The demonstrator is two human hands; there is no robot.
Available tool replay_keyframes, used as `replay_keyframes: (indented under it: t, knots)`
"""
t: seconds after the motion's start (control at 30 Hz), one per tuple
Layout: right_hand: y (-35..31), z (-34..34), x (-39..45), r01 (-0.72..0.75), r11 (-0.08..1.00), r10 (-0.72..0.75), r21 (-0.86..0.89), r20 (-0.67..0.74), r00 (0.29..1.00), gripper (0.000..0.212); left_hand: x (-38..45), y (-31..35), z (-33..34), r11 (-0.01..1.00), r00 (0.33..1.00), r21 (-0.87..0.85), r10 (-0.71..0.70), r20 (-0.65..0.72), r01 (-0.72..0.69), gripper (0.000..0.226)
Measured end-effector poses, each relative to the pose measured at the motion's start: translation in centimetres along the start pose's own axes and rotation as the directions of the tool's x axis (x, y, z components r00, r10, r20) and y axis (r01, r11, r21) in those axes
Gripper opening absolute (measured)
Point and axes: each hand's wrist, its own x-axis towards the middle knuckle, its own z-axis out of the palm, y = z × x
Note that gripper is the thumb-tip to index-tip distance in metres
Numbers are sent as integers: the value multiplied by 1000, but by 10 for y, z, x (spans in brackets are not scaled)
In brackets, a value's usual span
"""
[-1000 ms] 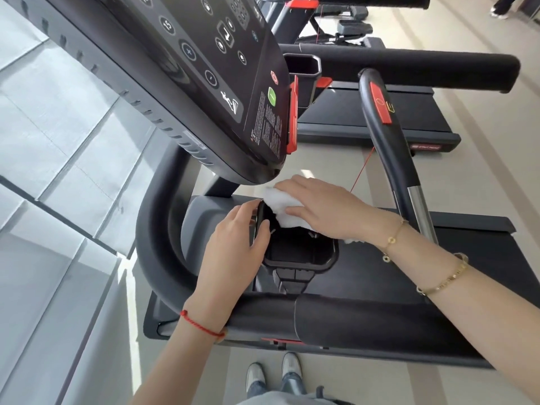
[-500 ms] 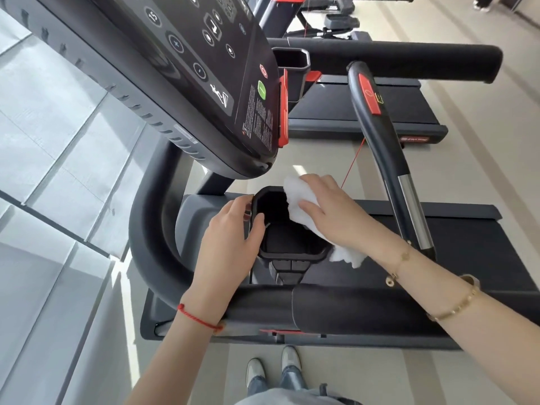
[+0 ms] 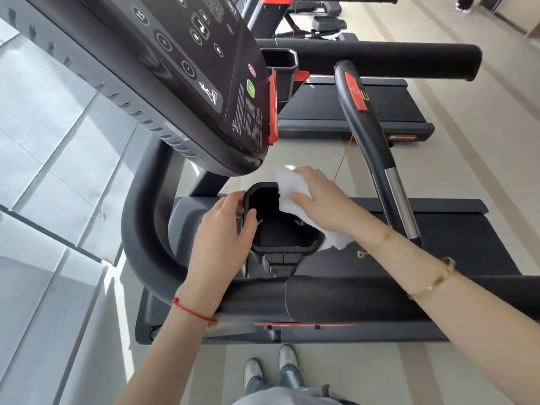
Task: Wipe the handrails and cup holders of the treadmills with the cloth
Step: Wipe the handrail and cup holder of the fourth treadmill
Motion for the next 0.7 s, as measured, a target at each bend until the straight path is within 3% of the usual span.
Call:
replay_keyframes:
  t: [0.3,0.4,0.53,0.6,0.7]
  knots:
    - [16,25,-38,32,998,-27,56,-85,996,68,0,0,-1,1000,1000,-12,-9,-13,9,39]
    - [14,9,-8,180,983,-182,-35,-73,981,52,0,1,-1,1000,1000,-11,-6,-10,6,39]
    - [-1,-5,38,442,875,-417,-197,156,895,41,-2,2,-1,1000,1000,-1,1,-15,-1,38]
    - [-4,-1,47,495,832,-456,-251,197,868,41,-2,2,-2,1000,1000,1,3,-18,-3,34]
    - [3,4,42,477,845,-459,-243,132,879,38,-2,1,-2,1000,1000,-11,-1,-21,1,34]
